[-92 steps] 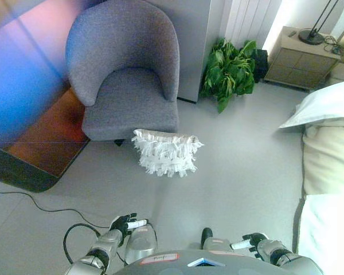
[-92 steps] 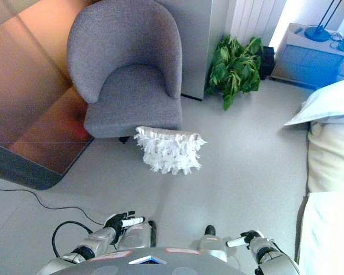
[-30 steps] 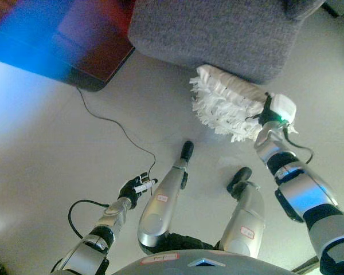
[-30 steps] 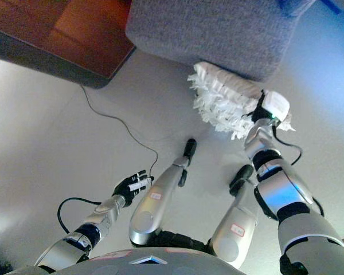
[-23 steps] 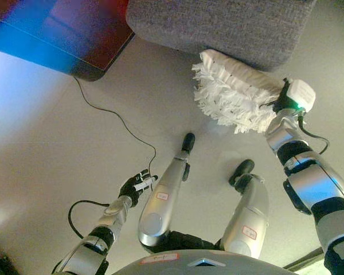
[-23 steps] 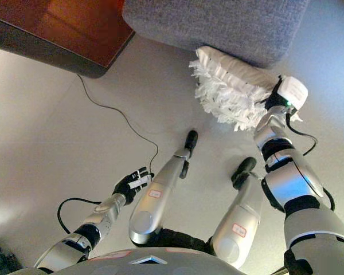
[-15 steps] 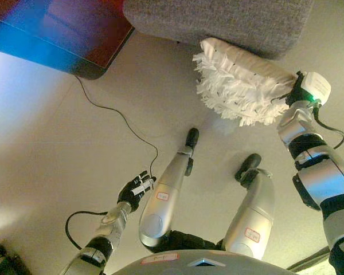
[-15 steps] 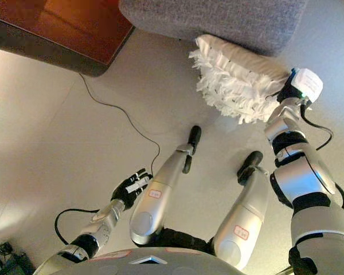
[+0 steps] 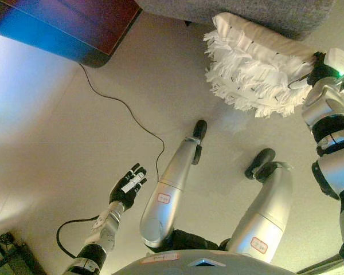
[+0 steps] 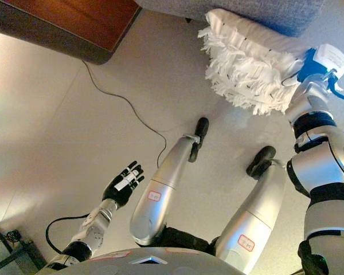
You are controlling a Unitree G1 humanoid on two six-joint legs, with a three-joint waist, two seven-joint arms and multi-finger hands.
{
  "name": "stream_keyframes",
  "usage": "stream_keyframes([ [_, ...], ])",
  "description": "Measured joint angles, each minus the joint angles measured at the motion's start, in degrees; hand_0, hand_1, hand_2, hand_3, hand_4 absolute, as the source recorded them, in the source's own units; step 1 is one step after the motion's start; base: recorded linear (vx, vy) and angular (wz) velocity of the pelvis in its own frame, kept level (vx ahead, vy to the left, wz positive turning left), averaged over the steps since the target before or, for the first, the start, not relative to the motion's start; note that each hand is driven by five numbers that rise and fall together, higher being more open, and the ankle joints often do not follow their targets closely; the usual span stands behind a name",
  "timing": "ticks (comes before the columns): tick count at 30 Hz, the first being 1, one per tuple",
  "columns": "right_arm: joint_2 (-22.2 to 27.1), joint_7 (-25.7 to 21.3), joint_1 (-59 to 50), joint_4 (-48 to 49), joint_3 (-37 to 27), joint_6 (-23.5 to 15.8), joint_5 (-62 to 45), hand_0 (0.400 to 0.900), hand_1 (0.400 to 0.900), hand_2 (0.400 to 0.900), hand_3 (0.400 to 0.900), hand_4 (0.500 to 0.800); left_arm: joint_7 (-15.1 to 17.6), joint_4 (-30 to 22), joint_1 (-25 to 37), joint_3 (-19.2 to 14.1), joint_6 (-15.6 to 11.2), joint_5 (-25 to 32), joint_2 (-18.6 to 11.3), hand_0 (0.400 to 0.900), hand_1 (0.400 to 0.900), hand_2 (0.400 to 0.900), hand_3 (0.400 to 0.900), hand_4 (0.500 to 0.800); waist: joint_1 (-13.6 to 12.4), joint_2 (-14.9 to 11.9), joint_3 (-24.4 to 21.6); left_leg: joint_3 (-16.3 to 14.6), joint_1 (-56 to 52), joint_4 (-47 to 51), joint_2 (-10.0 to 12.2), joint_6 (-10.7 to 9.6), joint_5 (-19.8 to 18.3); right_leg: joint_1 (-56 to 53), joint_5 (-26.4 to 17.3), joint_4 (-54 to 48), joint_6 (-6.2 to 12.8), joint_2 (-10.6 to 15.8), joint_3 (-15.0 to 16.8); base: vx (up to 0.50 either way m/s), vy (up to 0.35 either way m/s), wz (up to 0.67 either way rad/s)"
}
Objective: Pick up the pillow and put it on the sofa.
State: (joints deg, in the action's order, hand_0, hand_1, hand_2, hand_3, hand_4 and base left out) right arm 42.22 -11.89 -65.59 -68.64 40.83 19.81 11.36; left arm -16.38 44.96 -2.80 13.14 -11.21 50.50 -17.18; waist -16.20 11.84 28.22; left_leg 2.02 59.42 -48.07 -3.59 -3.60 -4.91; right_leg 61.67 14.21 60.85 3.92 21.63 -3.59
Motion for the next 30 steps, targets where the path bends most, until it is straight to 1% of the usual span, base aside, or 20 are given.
stream_keyframes([
  [2,0.9,2.08,-1.94,0.09,2.14,0.05,2.03,0.9,0.9,0.9,0.9,0.8,-1.18,-1.37,-1.4,-0.05,-0.06,1.09,-0.84,0.9,0.9,0.9,0.9,0.8,-0.03,0.0,0.0,0.02,2.33,-2.3,-0.05,-0.11,-0.17,2.39,0.13,1.98,-0.07,-0.06,0.67,-0.03,-0.014,-0.01],
  [6,2.65,8.31,-6.33,0.12,6.31,0.1,4.68,0.9,0.9,0.9,0.9,0.8,-2.84,-2.27,-3.08,-2.13,-0.14,1.62,-1.41,0.9,0.9,0.9,0.9,0.8,-0.44,0.0,0.0,0.78,7.49,-7.75,-0.13,-0.5,-0.84,7.1,0.44,6.49,-0.34,-0.27,1.65,-0.01,-0.017,-0.01],
  [8,3.59,10.25,-7.64,0.11,6.91,0.08,5.1,0.9,0.9,0.9,0.9,0.8,-3.68,-2.58,-3.14,-2.13,-0.14,1.65,-1.72,0.9,0.9,0.9,0.9,0.8,-1.37,0.0,0.0,1.15,9.1,-9.29,-0.14,-0.65,-0.93,8.76,0.45,7.55,-0.35,-1.03,2.22,-0.03,-0.022,-0.01],
  [11,4.61,12.4,-9.52,0.1,8.81,-0.08,5.06,0.9,0.9,0.9,0.9,0.8,-5.12,-3.87,-4.01,-2.13,-0.28,2.6,-2.31,0.9,0.9,0.9,0.9,0.8,-1.38,-0.01,0.0,1.36,11.21,-11.2,-0.79,-0.95,-1.23,10.88,0.45,8.52,-0.34,-1.24,3.07,-0.06,-0.03,-0.01],
  [12,4.42,13.09,-10.04,0.23,8.95,-0.29,4.98,0.847,0.847,0.847,0.847,0.768,-5.79,-4.34,-5.39,-2.14,-0.35,3.37,-2.42,0.9,0.9,0.9,0.9,0.8,-1.36,0.07,-0.05,1.46,11.85,-16.11,-1.23,-0.15,-3.48,11.71,0.45,9.38,-0.34,-1.1,3.19,-0.06,-0.042,0.02],
  [13,4.38,13.7,-10.37,0.71,9.12,-0.68,4.78,0.763,0.763,0.763,0.763,0.718,-6.0,-4.91,-6.92,-2.13,-0.54,3.64,-2.43,0.9,0.9,0.9,0.9,0.8,-1.55,0.26,-0.17,2.14,12.56,-19.02,-1.66,-0.07,-6.59,12.48,0.45,10.76,-0.27,-1.24,3.24,-0.05,-0.037,0.02],
  [14,4.48,13.75,-10.4,0.85,9.21,-0.77,4.6,0.629,0.629,0.629,0.629,0.638,-6.08,-4.99,-7.15,-2.13,-0.56,3.69,-2.48,0.9,0.9,0.9,0.9,0.8,-1.61,0.15,-0.1,2.2,12.82,-19.61,-1.78,-0.03,-6.74,12.97,0.64,11.04,-0.01,-1.51,3.43,-0.06,-0.041,0.02],
  [15,5.62,13.83,-10.72,0.91,8.71,-1.21,3.47,0.4,0.4,0.4,0.4,0.5,-6.12,-6.03,-7.18,-2.2,-1.32,4.15,-3.17,0.9,0.9,0.9,0.9,0.8,-1.77,0.2,-0.14,1.81,14.89,-20.46,-2.06,0.09,-6.86,14.32,5.56,20.89,-1.69,-3.1,5.07,-0.05,-0.029,0.01],
  [16,6.27,13.8,-11.55,0.89,8.54,-1.26,2.59,0.4,0.4,0.4,0.4,0.5,-6.24,-6.93,-7.18,-2.54,-2.26,4.48,-3.98,0.9,0.9,0.9,0.9,0.8,-1.38,0.16,-0.13,1.66,16.29,-20.19,-2.02,0.02,-6.83,11.98,9.74,22.48,-3.51,-3.9,4.14,-0.04,-0.018,-0.01],
  [17,7.06,13.4,-12.44,0.76,8.35,-1.72,2.13,0.4,0.4,0.4,0.4,0.5,-6.24,-7.5,-6.88,-3.19,-2.3,4.48,-4.3,0.9,0.9,0.9,0.9,0.8,-1.03,0.22,-0.15,1.36,17.63,-20.13,-1.94,-0.31,-6.89,12.29,12.48,21.99,-1.07,-3.54,3.88,0.0,0.0,0.0],
  [18,7.03,13.18,-11.96,0.66,8.34,-2.45,1.93,0.4,0.4,0.4,0.4,0.5,-6.23,-7.31,-7.22,-3.64,-2.31,4.52,-4.42,0.9,0.9,0.9,0.9,0.8,-1.33,0.2,-0.15,1.38,17.73,-24.05,-1.91,1.28,-7.87,12.66,12.43,22.64,-1.16,-3.07,3.73,0.0,0.0,0.0],
  [19,6.9,13.2,-11.32,0.68,8.36,-3.68,1.43,0.4,0.4,0.4,0.4,0.5,-6.17,-7.11,-7.85,-3.71,-2.31,4.62,-4.43,0.9,0.9,0.9,0.9,0.8,-1.58,0.27,-0.18,2.14,16.42,-25.62,-1.81,-0.44,-9.57,12.62,12.46,23.47,-1.09,-2.73,3.72,0.0,0.0,0.0],
  [20,6.99,13.05,-11.28,0.67,8.36,-4.54,0.67,0.4,0.4,0.4,0.4,0.5,-6.17,-6.45,-7.89,-3.71,-2.27,4.64,-4.36,0.9,0.9,0.9,0.9,0.8,-1.44,0.27,-0.18,2.13,16.38,-25.56,-1.86,-0.47,-9.6,12.62,12.45,23.37,-1.09,-2.85,3.77,0.0,0.0,0.0],
  [25,6.99,11.19,-9.17,0.51,8.17,-6.83,-0.2,0.4,0.4,0.4,0.4,0.5,-6.21,-7.09,-7.91,-3.71,-2.36,4.65,-4.42,0.9,0.9,0.9,0.9,0.8,-1.4,0.27,-0.18,1.58,16.19,-25.61,-1.76,0.11,-9.28,12.25,12.41,23.99,-1.17,-2.74,4.12,0.0,0.0,0.0],
  [27,6.53,11.0,-8.19,0.52,8.13,-6.89,-0.2,0.4,0.4,0.4,0.4,0.5,-6.22,-7.02,-8.04,-3.71,-2.36,4.65,-4.42,0.9,0.9,0.9,0.9,0.8,-1.45,0.25,-0.17,0.95,15.78,-25.86,-1.5,0.53,-9.01,11.79,12.25,24.25,-1.45,-2.75,4.23,0.0,0.0,0.0],
  [30,5.93,10.76,-6.5,0.53,6.95,-6.9,-0.18,0.4,0.4,0.4,0.4,0.5,-6.23,-6.53,-8.22,-3.71,-2.37,4.65,-4.42,0.9,0.9,0.9,0.9,0.8,-1.29,0.25,-0.16,0.52,14.63,-27.04,-1.4,1.12,-9.84,10.4,12.72,24.82,-0.97,-2.73,4.66,0.01,0.009,-0.03],
])
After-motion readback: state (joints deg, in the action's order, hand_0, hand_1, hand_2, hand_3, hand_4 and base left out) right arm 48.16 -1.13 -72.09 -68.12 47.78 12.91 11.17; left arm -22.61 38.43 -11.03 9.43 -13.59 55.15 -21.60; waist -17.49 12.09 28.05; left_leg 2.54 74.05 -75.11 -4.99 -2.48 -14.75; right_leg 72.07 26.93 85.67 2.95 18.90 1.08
